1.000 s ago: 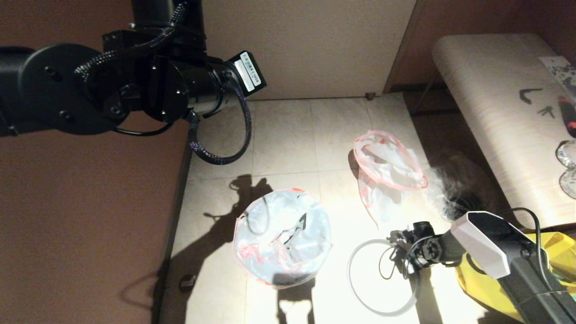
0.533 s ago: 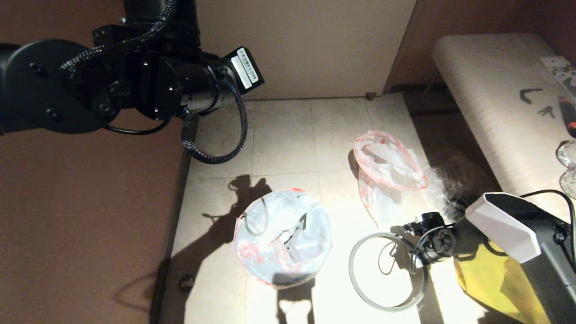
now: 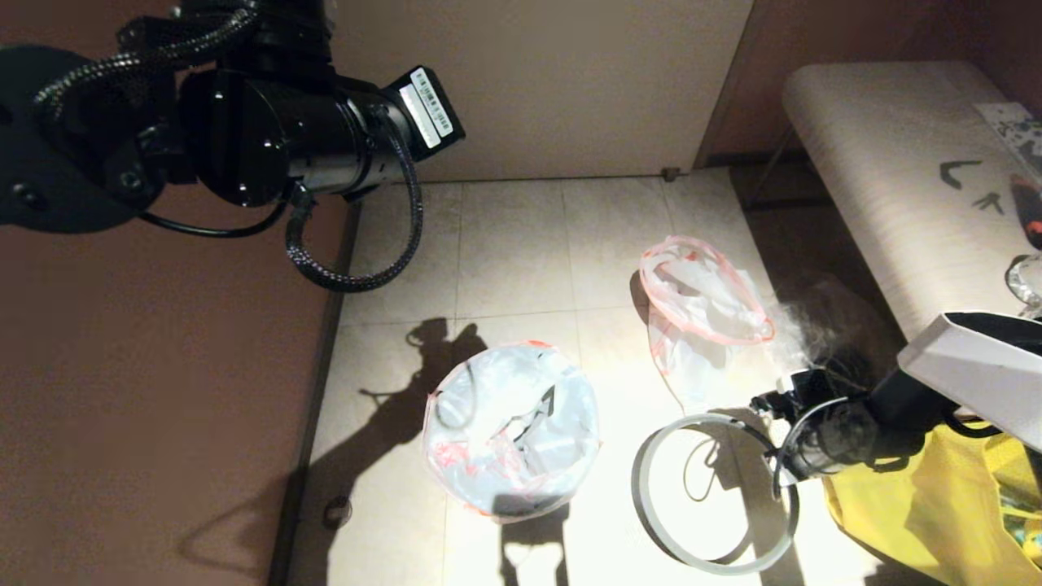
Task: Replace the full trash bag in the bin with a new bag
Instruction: Place the trash can ring on the trash can
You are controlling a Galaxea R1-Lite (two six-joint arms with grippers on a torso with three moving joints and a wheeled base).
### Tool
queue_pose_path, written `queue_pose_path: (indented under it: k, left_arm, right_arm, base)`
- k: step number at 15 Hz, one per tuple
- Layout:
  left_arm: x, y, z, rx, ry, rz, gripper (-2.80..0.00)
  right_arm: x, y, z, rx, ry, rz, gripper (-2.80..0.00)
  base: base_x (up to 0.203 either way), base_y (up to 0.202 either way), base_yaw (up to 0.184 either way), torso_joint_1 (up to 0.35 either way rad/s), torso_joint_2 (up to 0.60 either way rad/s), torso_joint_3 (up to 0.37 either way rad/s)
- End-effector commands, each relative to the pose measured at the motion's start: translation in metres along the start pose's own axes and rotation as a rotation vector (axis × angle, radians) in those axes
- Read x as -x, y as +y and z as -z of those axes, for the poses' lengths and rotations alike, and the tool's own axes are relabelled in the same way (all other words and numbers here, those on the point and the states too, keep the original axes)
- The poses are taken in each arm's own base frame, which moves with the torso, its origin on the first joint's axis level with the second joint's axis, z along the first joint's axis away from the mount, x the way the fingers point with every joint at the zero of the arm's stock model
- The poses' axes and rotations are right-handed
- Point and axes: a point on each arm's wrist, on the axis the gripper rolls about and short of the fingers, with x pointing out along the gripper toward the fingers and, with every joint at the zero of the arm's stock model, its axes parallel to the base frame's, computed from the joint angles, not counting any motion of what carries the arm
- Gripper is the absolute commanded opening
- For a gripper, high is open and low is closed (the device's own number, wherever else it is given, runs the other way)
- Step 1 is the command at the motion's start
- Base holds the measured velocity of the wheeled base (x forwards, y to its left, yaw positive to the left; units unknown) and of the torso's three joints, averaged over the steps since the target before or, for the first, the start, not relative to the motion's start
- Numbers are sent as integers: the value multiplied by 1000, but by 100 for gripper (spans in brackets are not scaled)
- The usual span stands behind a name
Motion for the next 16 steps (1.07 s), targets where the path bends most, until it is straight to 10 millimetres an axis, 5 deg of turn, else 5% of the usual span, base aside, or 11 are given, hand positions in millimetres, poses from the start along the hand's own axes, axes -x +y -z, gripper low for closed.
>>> queue_pose_path:
  k: [1, 13, 16]
  left_arm:
    - [8, -1, -4, 8, -9, 11, -280]
    - [50, -5, -20, 34, -36, 95, -280]
    - [67, 0, -28, 13, 2, 84, -280]
  right_arm:
    - [42, -6, -7, -14, -66, 11, -280]
    - [223, -35, -13, 1, -289, 140, -280]
    - [275, -20, -34, 5, -384, 75, -280]
  base:
    - [0, 0, 0, 0, 0, 0]
    - [0, 0, 0, 0, 0, 0]
    - [0, 0, 0, 0, 0, 0]
